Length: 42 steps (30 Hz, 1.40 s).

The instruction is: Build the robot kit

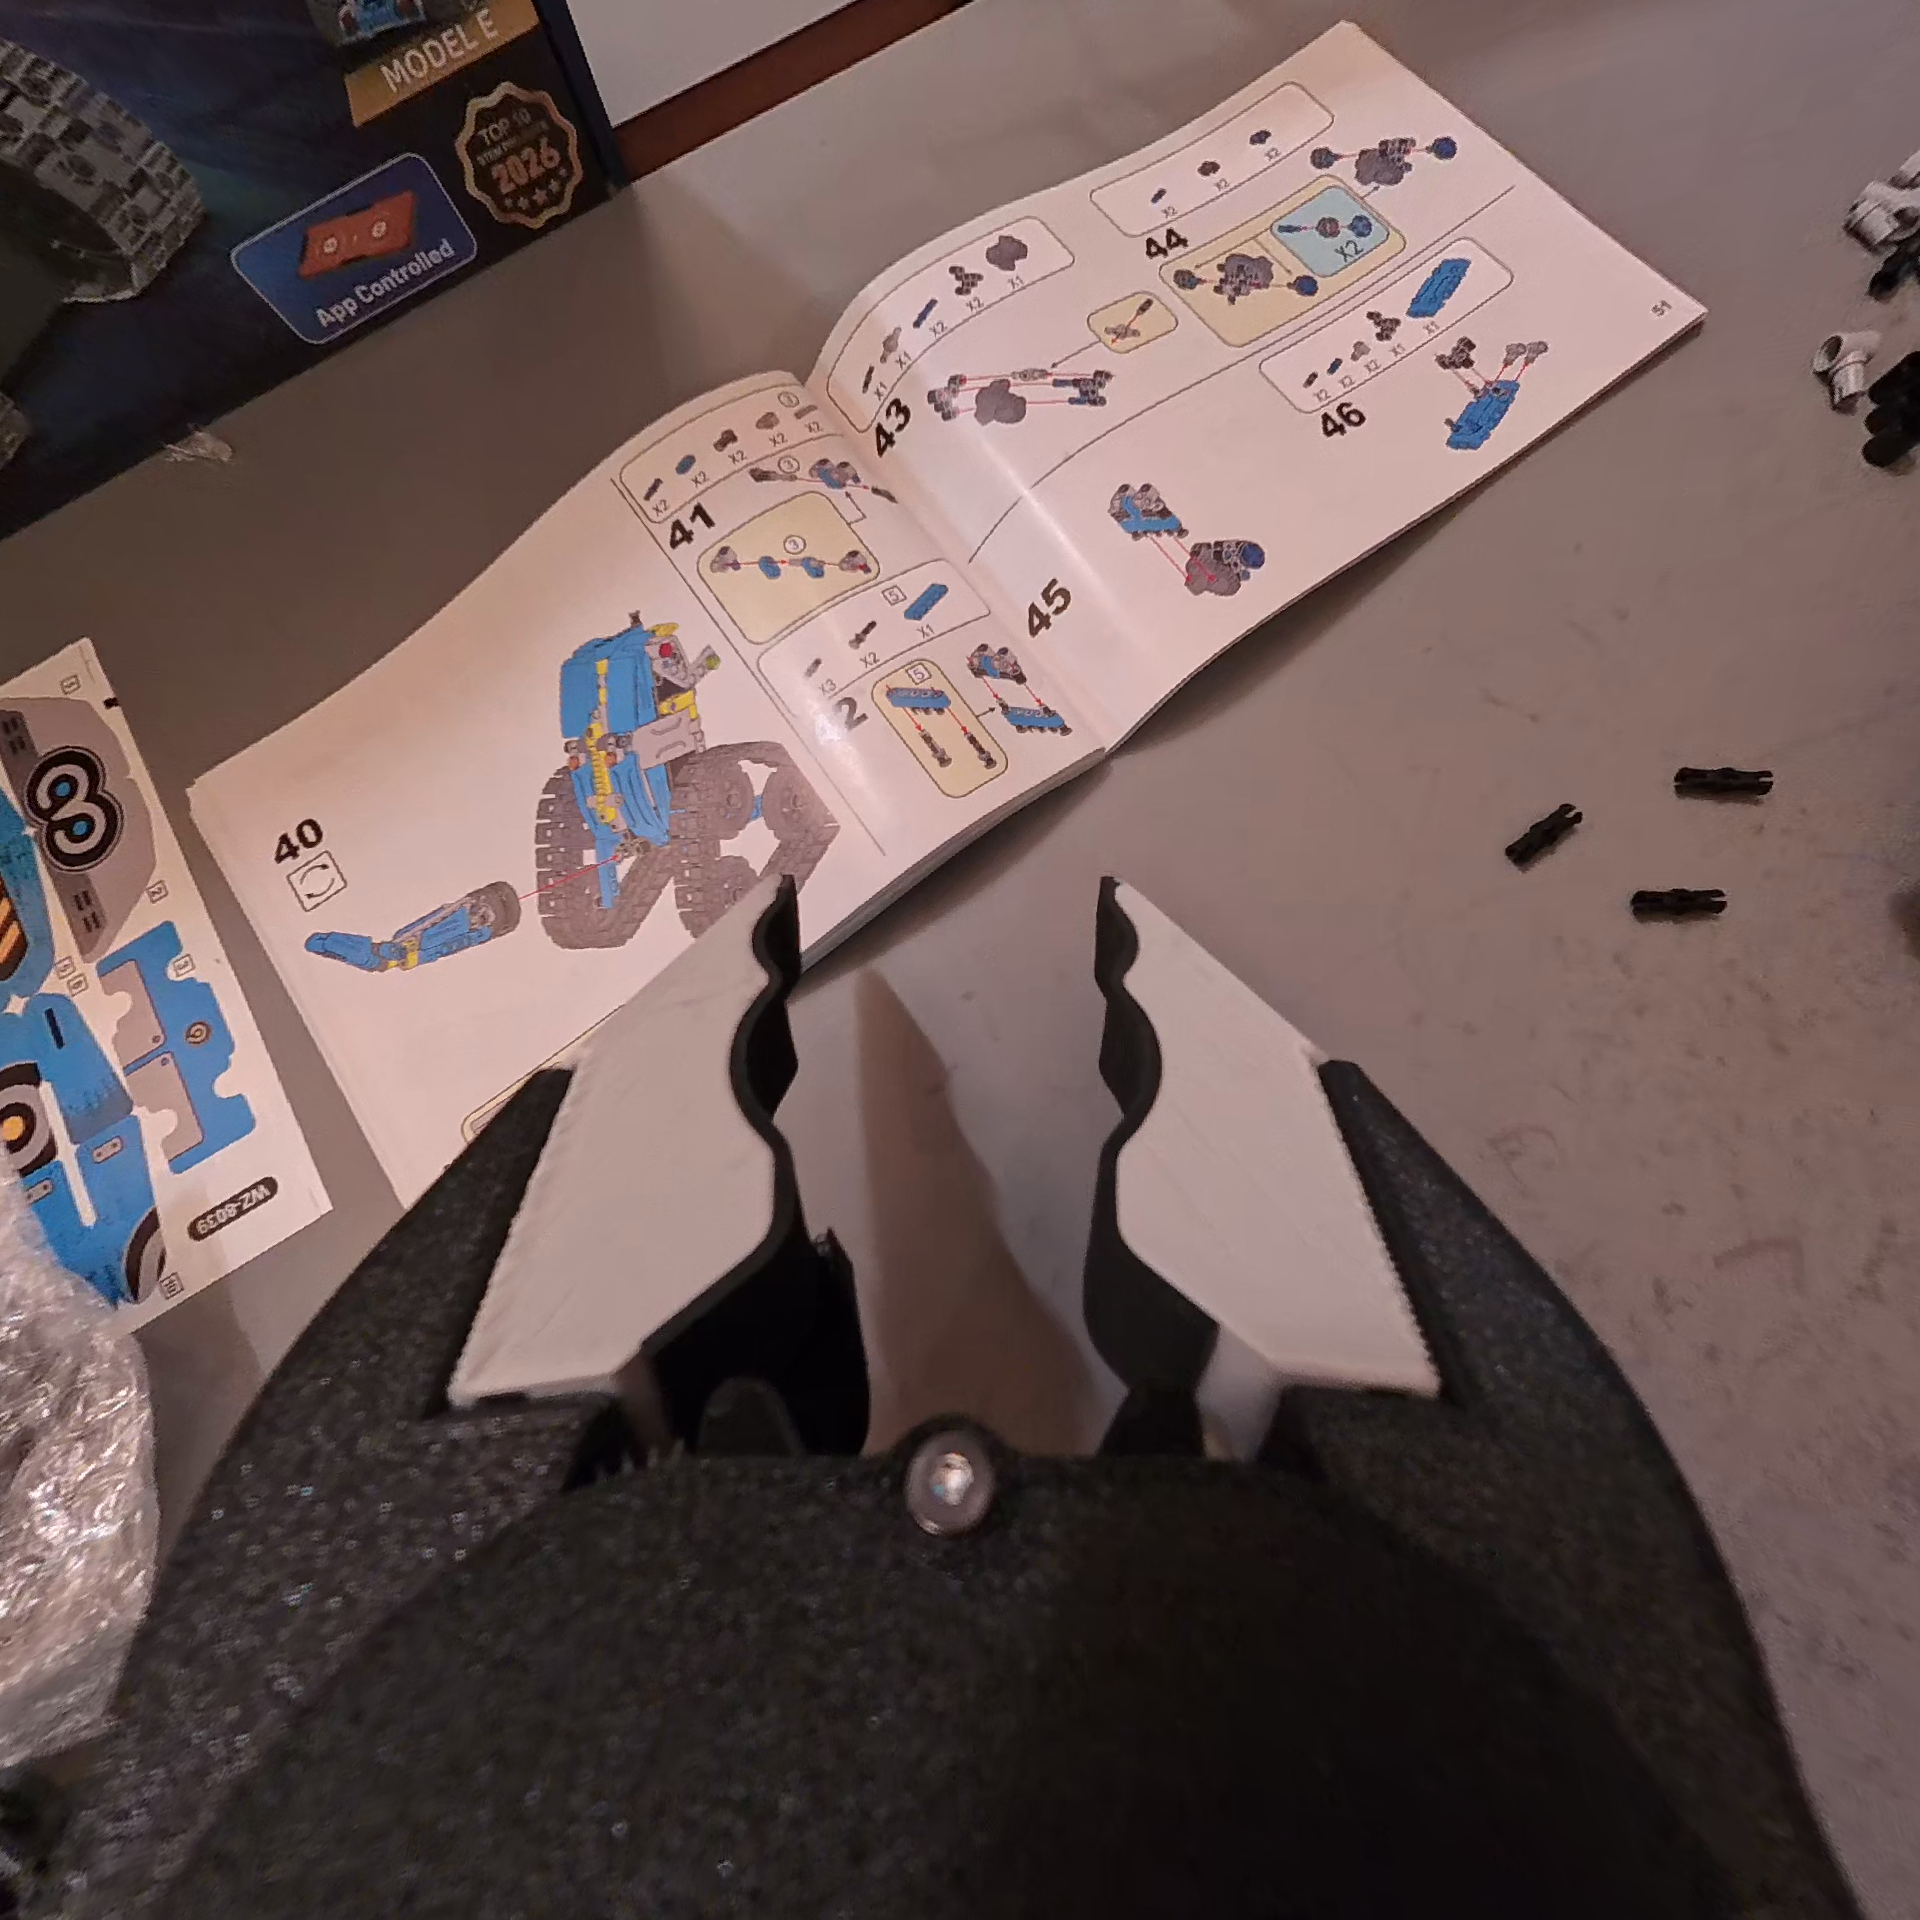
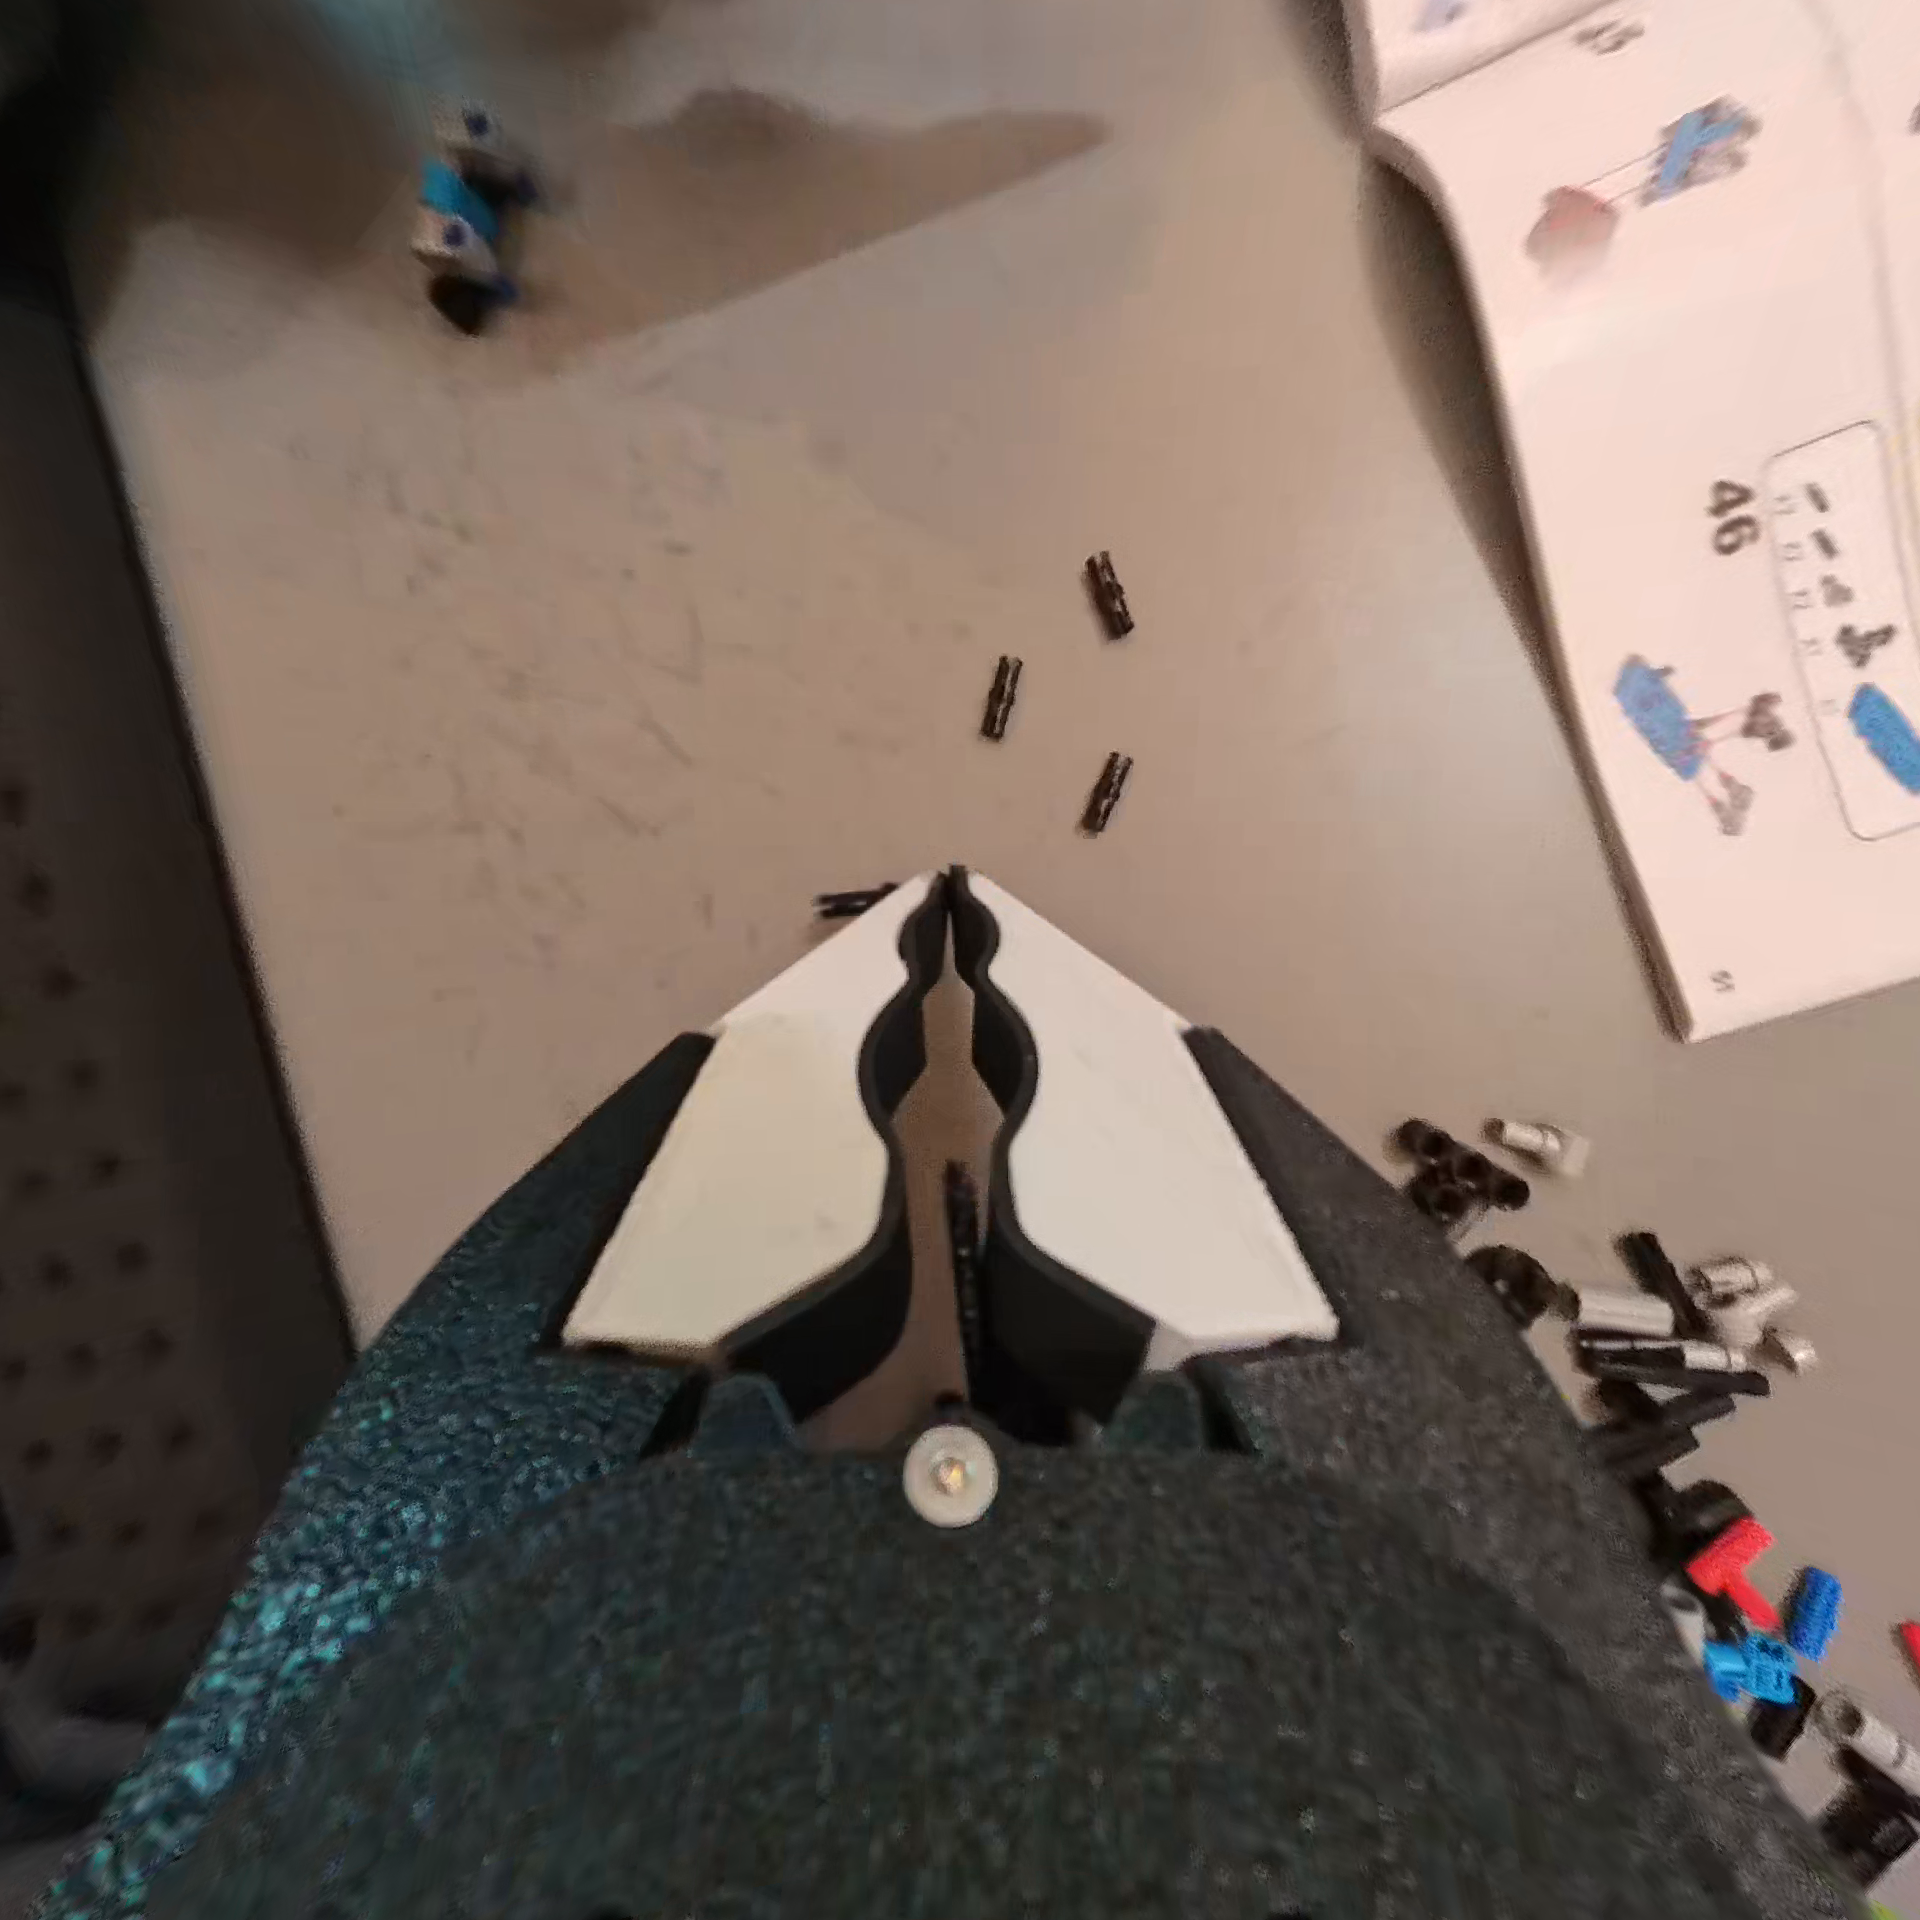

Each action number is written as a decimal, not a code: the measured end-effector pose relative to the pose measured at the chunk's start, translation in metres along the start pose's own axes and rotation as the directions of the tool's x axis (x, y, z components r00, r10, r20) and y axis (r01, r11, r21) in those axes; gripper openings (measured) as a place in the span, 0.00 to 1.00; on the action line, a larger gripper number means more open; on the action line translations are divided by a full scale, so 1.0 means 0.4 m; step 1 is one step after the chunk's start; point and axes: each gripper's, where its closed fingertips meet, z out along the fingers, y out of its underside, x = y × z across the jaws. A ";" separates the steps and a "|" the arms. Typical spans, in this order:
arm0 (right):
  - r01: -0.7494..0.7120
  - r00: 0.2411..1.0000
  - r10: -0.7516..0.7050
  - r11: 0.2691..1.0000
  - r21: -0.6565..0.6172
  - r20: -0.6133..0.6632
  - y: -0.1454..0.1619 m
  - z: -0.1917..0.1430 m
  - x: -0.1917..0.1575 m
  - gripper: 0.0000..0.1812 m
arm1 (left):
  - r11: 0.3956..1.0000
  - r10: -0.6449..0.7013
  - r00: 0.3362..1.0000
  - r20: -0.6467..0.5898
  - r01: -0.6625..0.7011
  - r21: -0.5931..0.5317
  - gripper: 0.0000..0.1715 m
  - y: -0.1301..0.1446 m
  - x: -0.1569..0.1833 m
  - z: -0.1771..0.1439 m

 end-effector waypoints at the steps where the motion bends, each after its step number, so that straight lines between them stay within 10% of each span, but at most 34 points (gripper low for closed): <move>1: 0.006 1.000 -0.006 1.000 -0.029 -0.005 0.006 0.018 -0.001 0.00 | 1.000 0.002 1.000 0.000 -0.002 0.000 0.33 0.000 0.001 0.000; 5: -0.012 1.000 0.012 1.000 -0.023 0.003 0.016 0.014 0.012 0.01 | 1.000 0.006 1.000 -0.001 -0.006 0.001 0.33 -0.002 0.003 -0.001; 14: -0.280 0.888 0.373 0.903 0.325 -0.271 0.142 -0.279 0.273 0.17 | 1.000 0.011 1.000 -0.009 -0.011 0.003 0.33 -0.003 0.010 -0.002; 21: -0.371 0.853 0.445 0.884 0.284 -0.272 0.252 -0.283 0.305 0.13 | 1.000 0.013 1.000 0.000 -0.013 0.000 0.33 -0.002 0.004 0.001; 31: -0.333 0.791 0.403 0.915 0.229 -0.460 0.265 -0.288 0.351 0.11 | 1.000 0.023 1.000 0.003 -0.023 -0.006 0.33 0.000 0.006 0.003; 42: -0.345 0.814 0.430 0.899 0.271 -0.390 0.207 -0.236 0.344 0.11 | 0.999 0.031 1.000 0.007 -0.031 -0.010 0.33 0.002 0.006 0.003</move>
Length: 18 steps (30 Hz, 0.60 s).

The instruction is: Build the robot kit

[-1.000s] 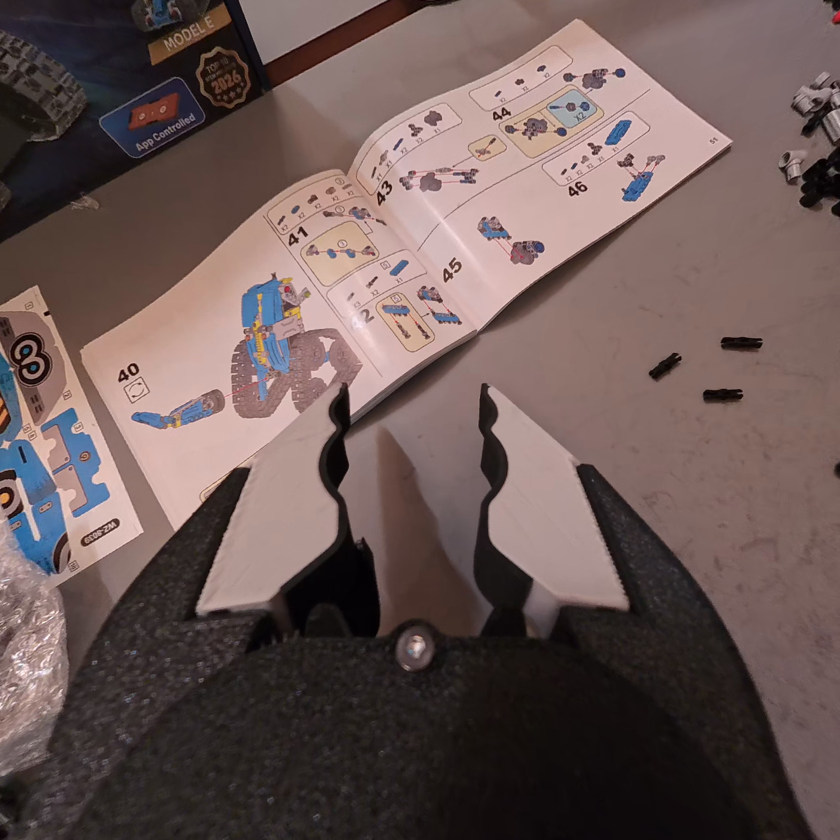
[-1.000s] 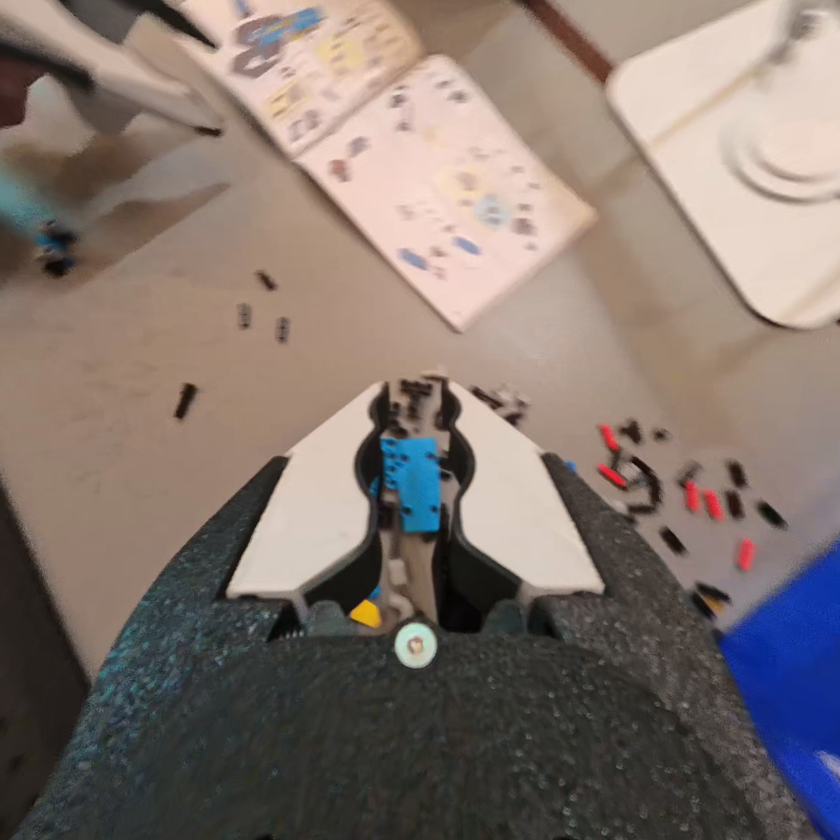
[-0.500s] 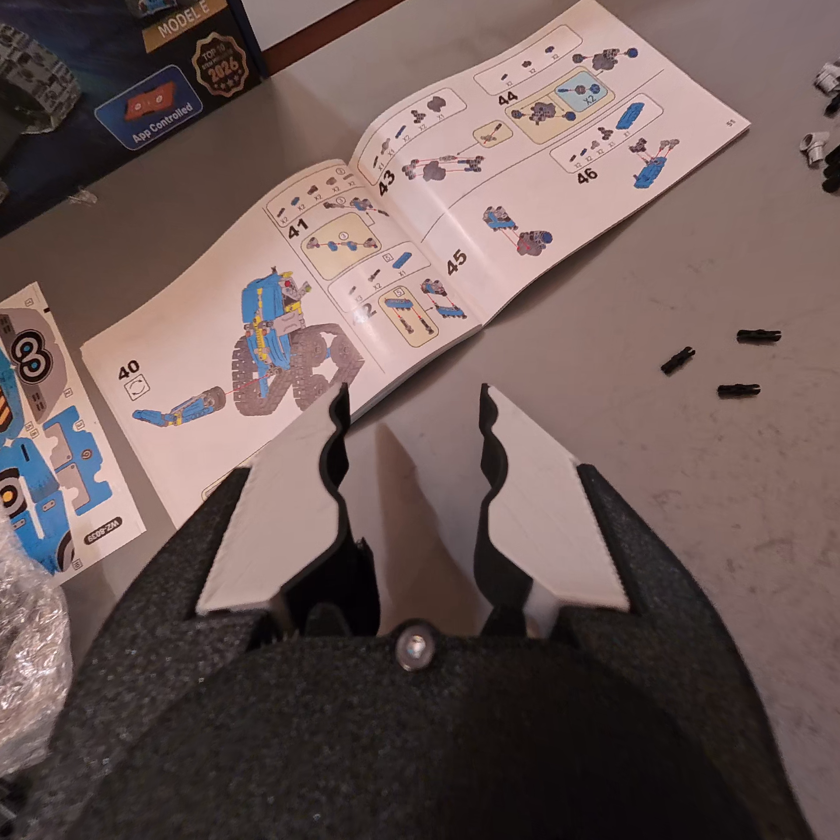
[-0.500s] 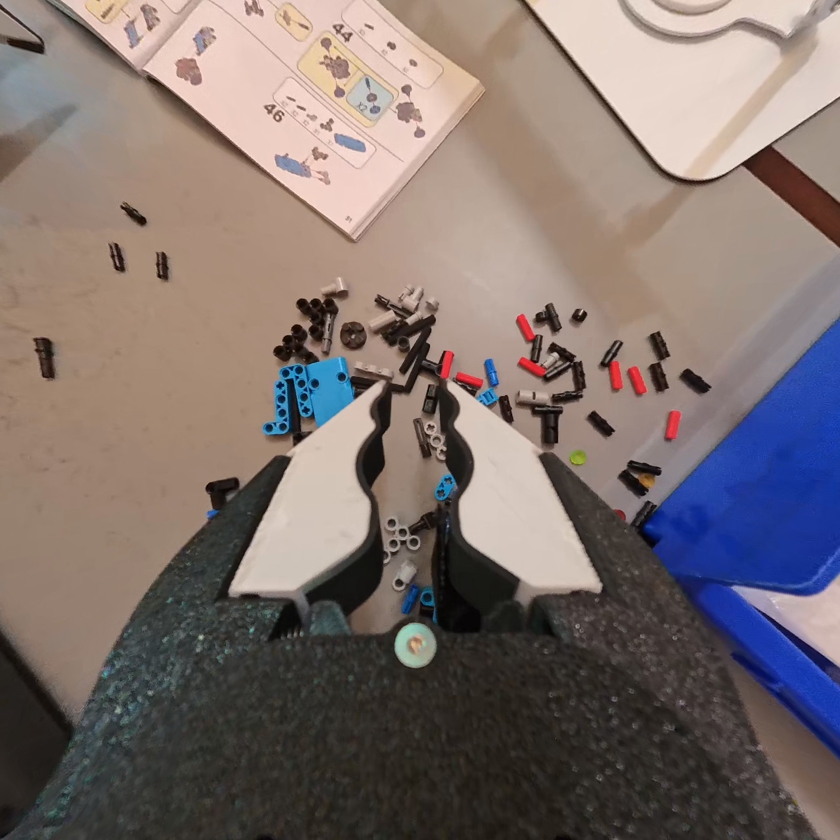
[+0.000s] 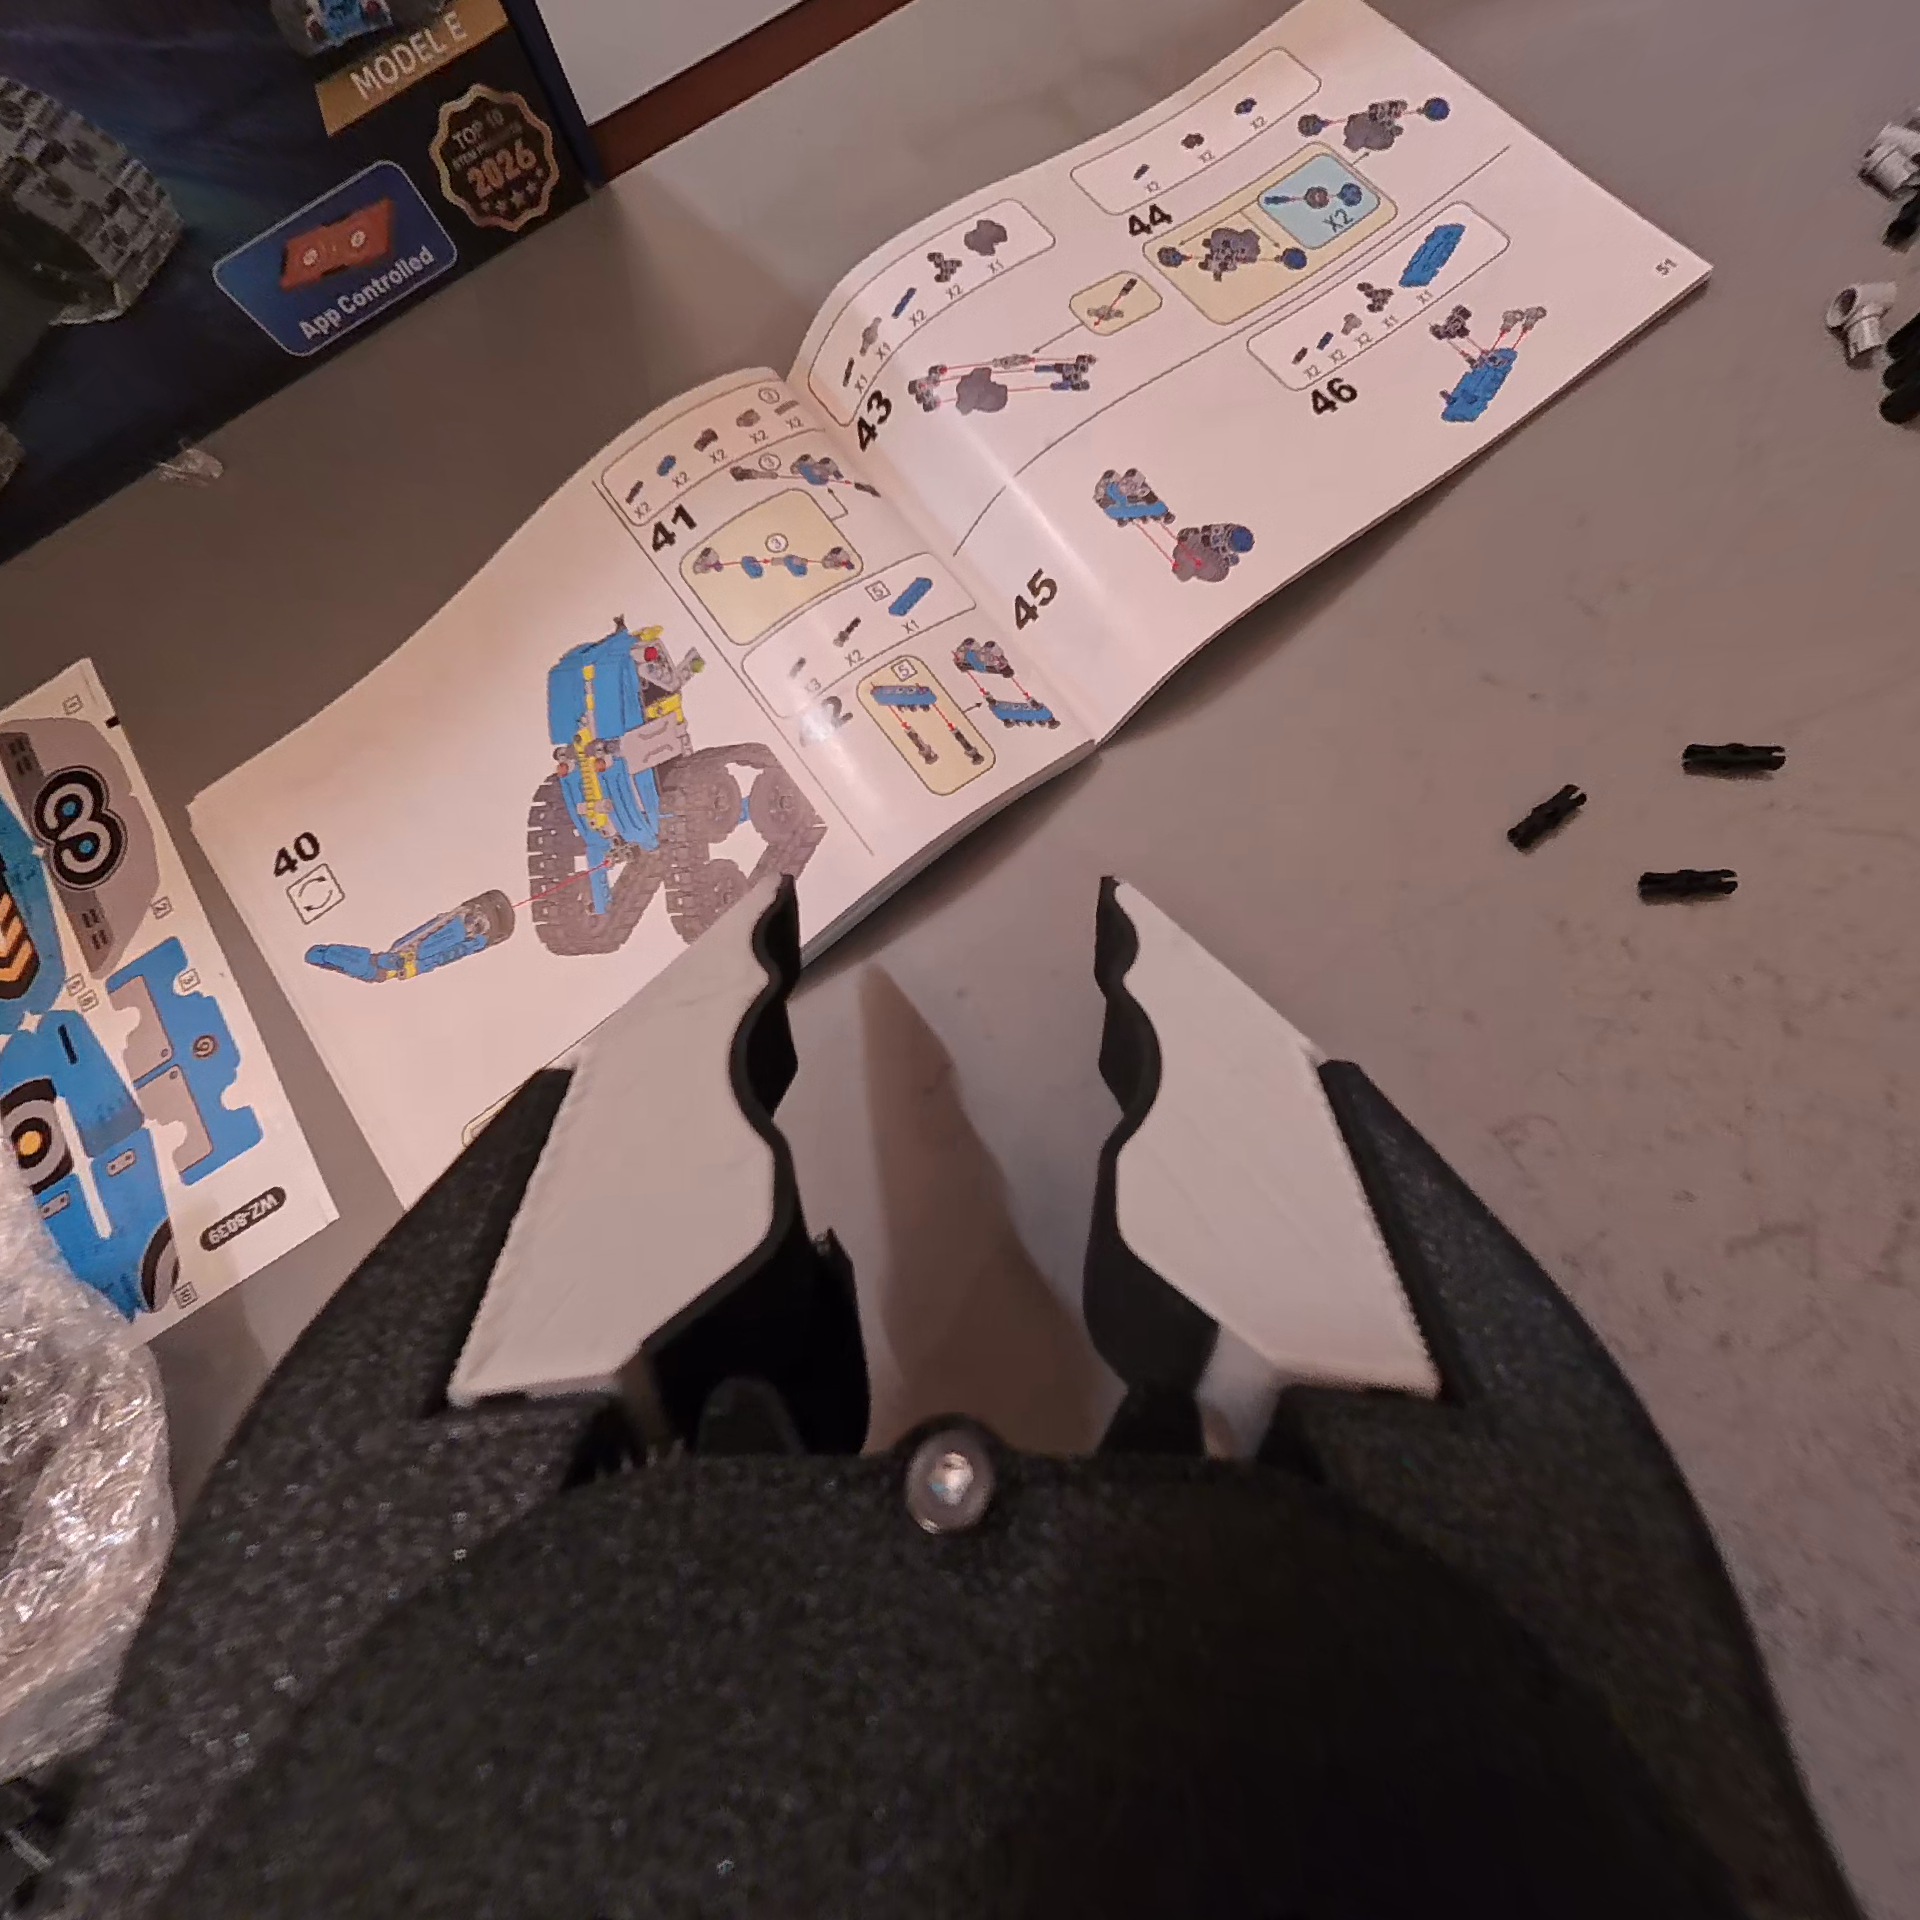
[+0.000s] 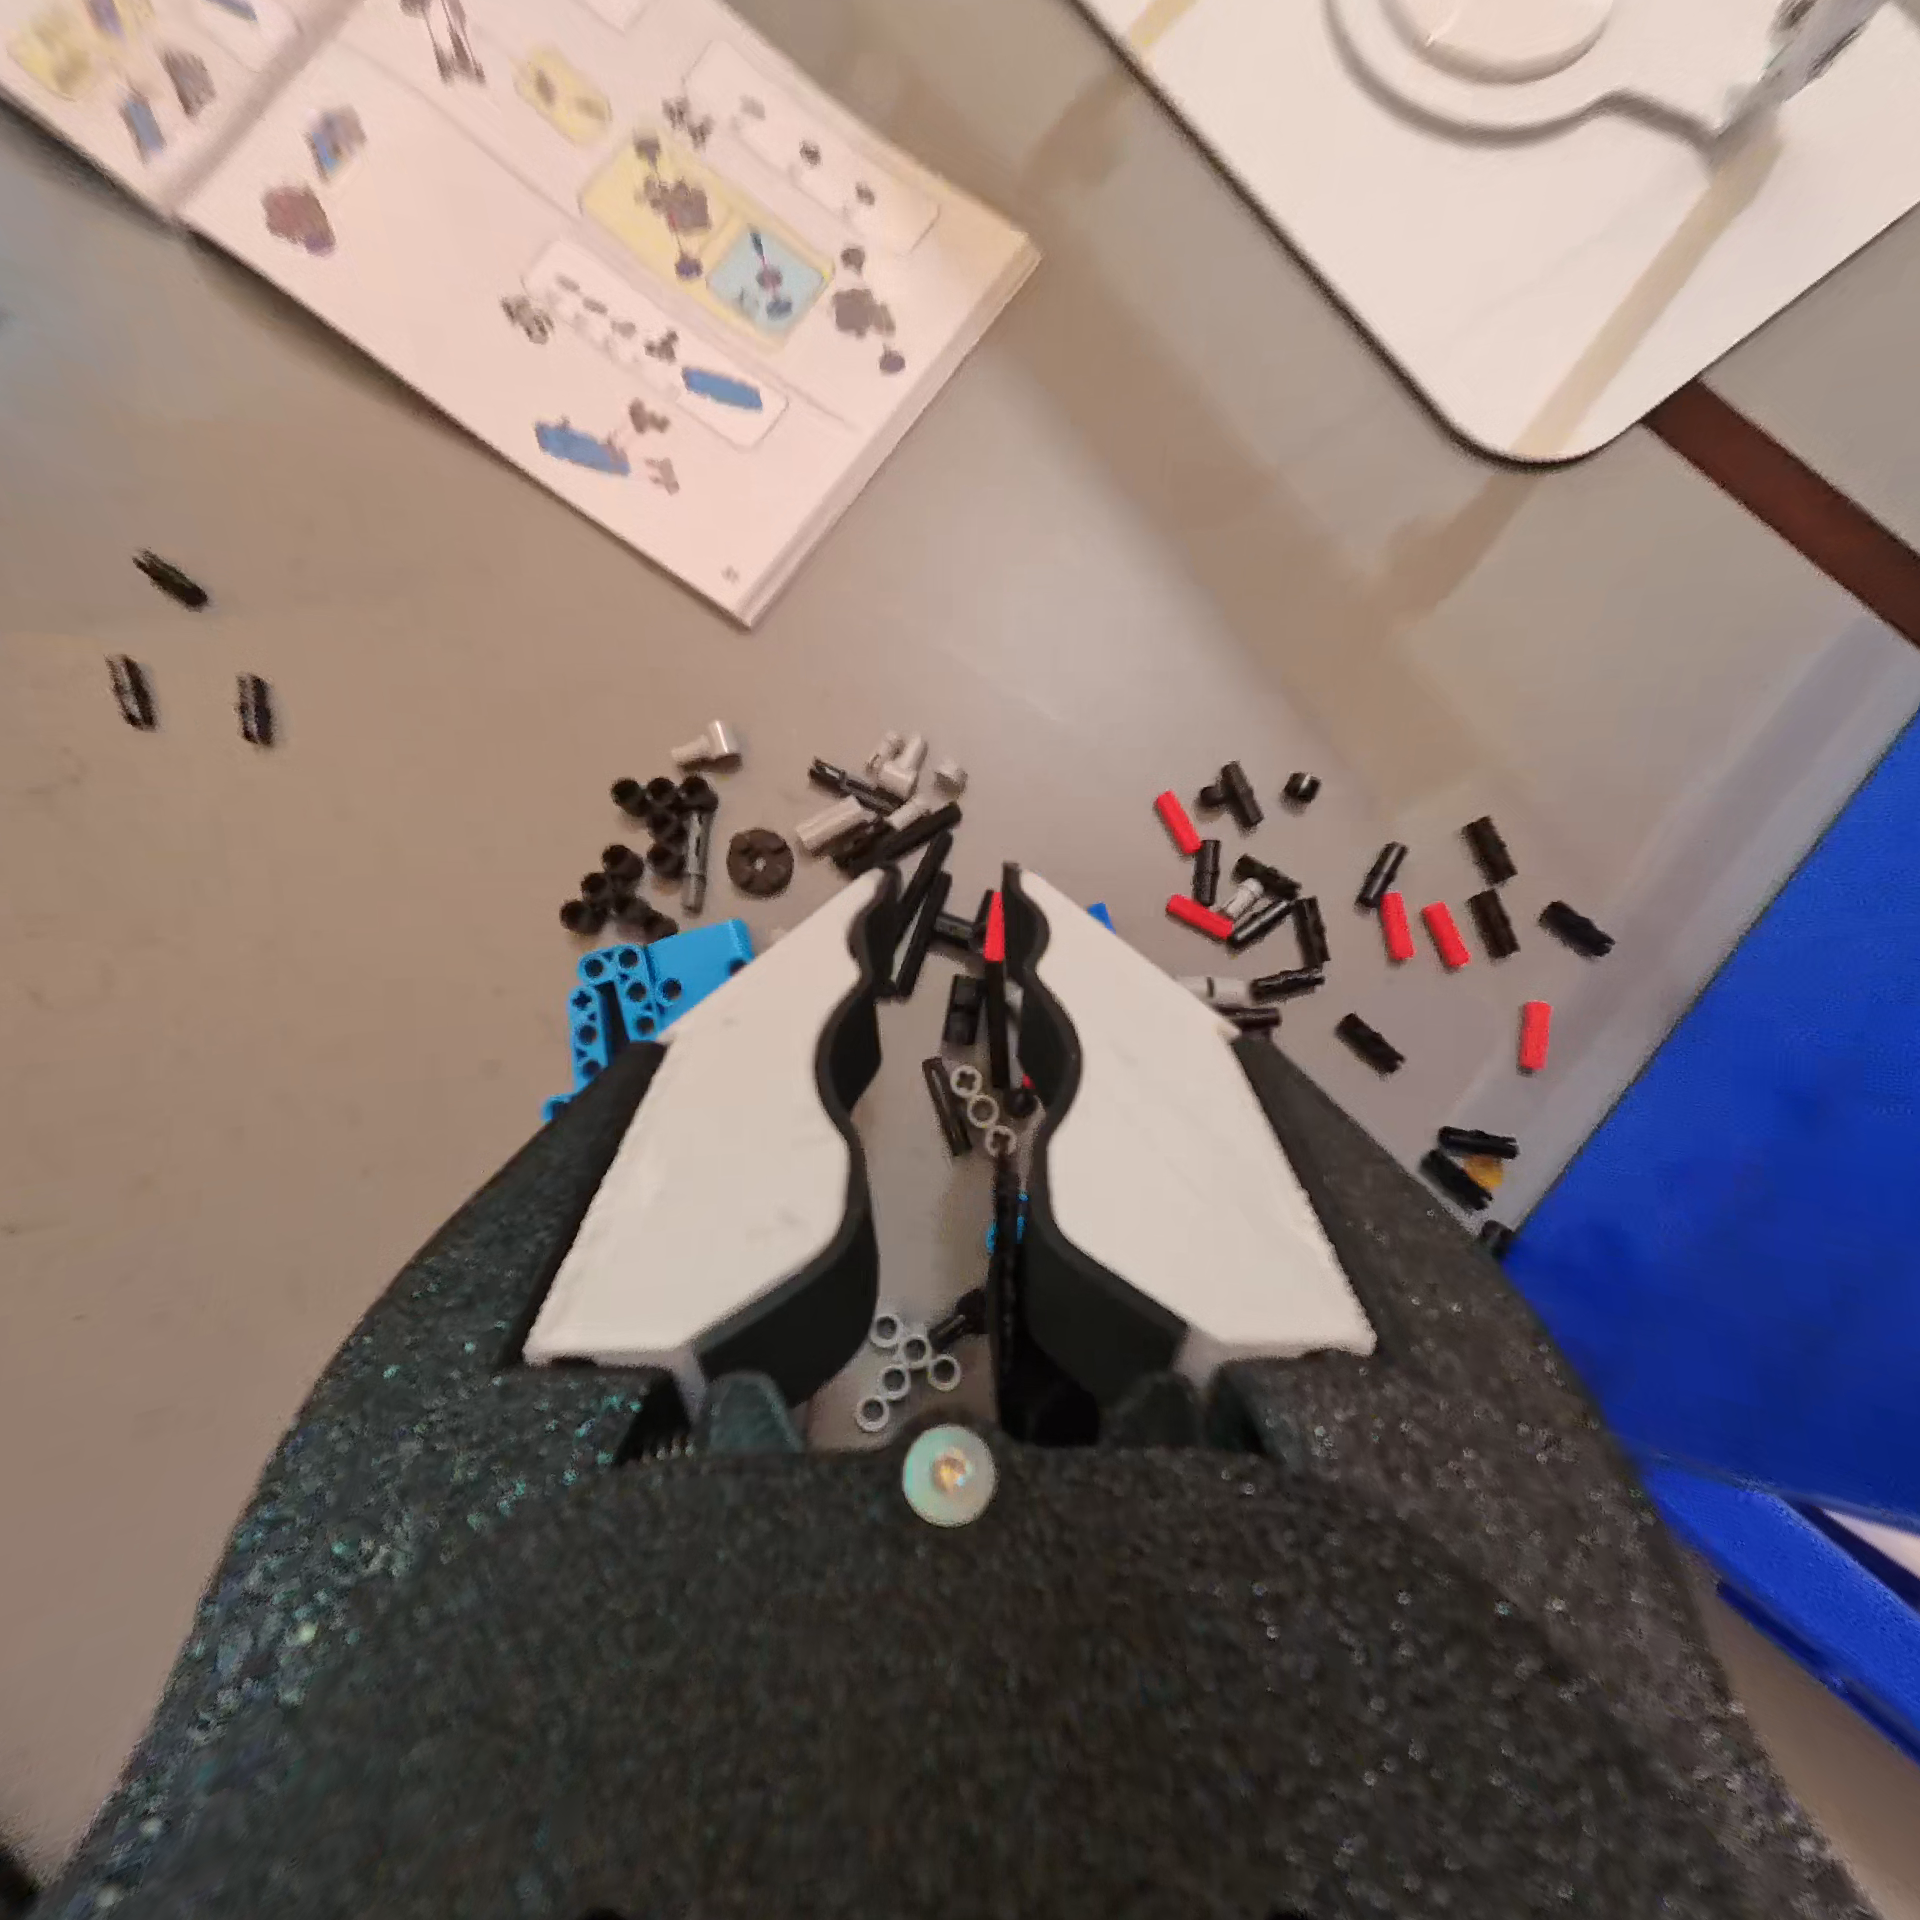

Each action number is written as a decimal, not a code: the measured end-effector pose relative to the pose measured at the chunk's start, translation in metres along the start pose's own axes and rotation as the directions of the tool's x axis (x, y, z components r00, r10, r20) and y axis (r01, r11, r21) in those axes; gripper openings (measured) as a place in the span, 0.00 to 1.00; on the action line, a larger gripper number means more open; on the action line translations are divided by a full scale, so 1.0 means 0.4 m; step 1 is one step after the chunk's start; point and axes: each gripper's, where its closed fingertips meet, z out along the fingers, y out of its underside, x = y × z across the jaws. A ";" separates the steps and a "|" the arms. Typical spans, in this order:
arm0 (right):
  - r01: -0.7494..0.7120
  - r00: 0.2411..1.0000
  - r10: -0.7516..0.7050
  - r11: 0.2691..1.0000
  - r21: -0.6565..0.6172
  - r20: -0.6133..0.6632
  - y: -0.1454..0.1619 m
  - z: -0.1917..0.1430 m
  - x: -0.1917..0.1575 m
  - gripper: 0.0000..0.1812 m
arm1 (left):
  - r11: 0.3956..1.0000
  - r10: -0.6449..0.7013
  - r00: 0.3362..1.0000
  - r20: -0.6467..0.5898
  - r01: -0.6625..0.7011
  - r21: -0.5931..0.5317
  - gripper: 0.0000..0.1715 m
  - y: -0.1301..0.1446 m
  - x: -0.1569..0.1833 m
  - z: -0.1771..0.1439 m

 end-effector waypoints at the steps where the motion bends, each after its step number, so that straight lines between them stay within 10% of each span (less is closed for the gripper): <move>1: 0.013 1.000 -0.014 0.999 -0.032 -0.016 0.013 0.009 0.004 0.11 | 1.000 0.002 1.000 0.000 -0.002 0.003 0.33 -0.002 0.001 -0.001; 8: -0.147 0.974 0.143 0.989 -0.008 -0.175 0.040 -0.032 0.131 0.11 | 1.000 0.002 1.000 -0.004 -0.002 0.009 0.33 -0.006 0.003 -0.003; 18: -0.198 0.976 0.200 0.980 0.031 -0.084 0.041 -0.031 0.122 0.10 | 1.000 0.016 1.000 -0.006 -0.016 -0.003 0.33 -0.001 0.010 0.001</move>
